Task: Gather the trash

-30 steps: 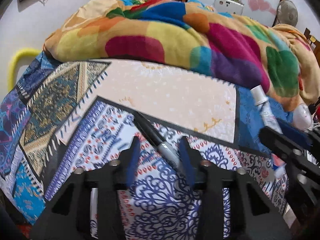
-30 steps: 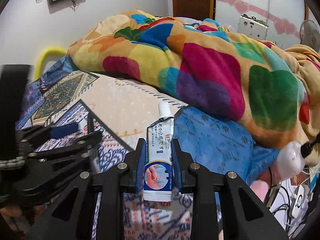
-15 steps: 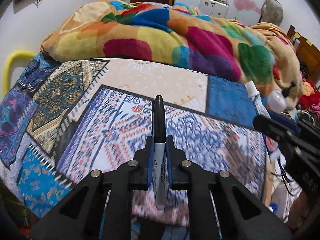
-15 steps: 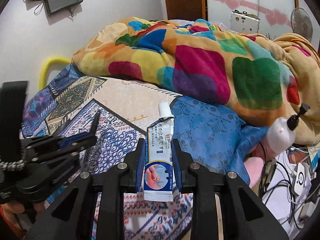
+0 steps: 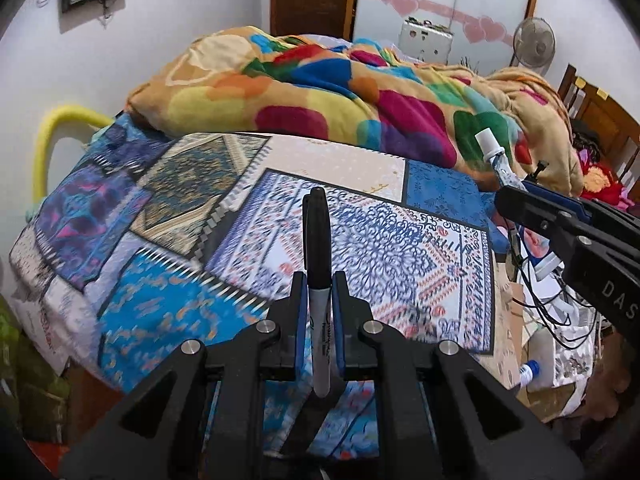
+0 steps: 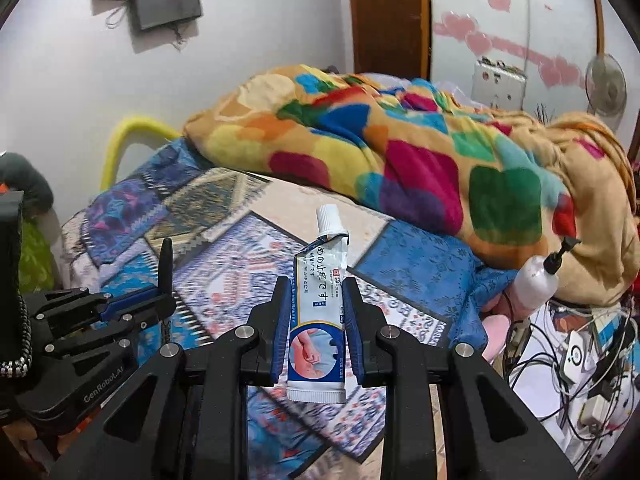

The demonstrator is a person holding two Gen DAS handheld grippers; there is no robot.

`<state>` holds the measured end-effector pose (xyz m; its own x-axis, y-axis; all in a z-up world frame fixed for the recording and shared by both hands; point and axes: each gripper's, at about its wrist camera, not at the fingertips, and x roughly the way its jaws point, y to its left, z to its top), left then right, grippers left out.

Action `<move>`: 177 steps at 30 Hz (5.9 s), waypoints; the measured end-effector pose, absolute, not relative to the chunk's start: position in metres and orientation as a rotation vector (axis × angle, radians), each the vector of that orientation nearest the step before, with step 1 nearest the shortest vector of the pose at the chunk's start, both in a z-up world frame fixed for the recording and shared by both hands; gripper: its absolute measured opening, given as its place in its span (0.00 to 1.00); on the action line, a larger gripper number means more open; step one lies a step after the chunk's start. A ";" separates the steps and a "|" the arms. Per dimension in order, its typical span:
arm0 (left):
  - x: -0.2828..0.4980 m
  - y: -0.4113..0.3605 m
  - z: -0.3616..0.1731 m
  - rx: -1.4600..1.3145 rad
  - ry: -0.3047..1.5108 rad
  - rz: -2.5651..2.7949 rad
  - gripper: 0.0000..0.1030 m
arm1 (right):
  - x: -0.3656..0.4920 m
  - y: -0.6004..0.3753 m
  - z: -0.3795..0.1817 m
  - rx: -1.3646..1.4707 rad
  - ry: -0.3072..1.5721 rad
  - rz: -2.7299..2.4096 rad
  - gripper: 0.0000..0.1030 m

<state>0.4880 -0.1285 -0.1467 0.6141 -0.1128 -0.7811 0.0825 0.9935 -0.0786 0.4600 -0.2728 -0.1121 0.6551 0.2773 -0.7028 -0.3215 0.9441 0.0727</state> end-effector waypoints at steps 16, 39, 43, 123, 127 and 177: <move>0.368 -0.002 -0.131 -0.072 0.845 0.030 0.11 | 0.381 -0.167 -0.099 -0.157 0.771 0.496 0.23; 0.263 0.212 -0.241 -0.344 0.980 0.340 0.11 | 0.315 0.045 -0.168 -0.389 0.893 0.812 0.23; 0.259 0.229 -0.269 -0.392 1.031 0.351 0.11 | 0.306 0.074 -0.189 -0.425 0.942 0.862 0.23; 0.003 -0.001 0.007 -0.066 0.332 0.031 0.91 | 0.024 -0.198 0.020 -0.005 0.303 0.248 1.00; 0.001 0.000 0.006 -0.076 0.335 0.034 0.91 | 0.025 -0.201 0.019 0.007 0.311 0.251 1.00; -0.004 -0.007 0.008 -0.074 0.329 0.040 0.97 | 0.031 -0.206 0.019 -0.006 0.354 0.291 1.00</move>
<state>-0.0036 -0.0071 0.0081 0.9456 0.0268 -0.3243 -0.0510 0.9965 -0.0663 0.0308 -0.2064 0.0195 0.8969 0.2801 -0.3422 -0.2821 0.9583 0.0450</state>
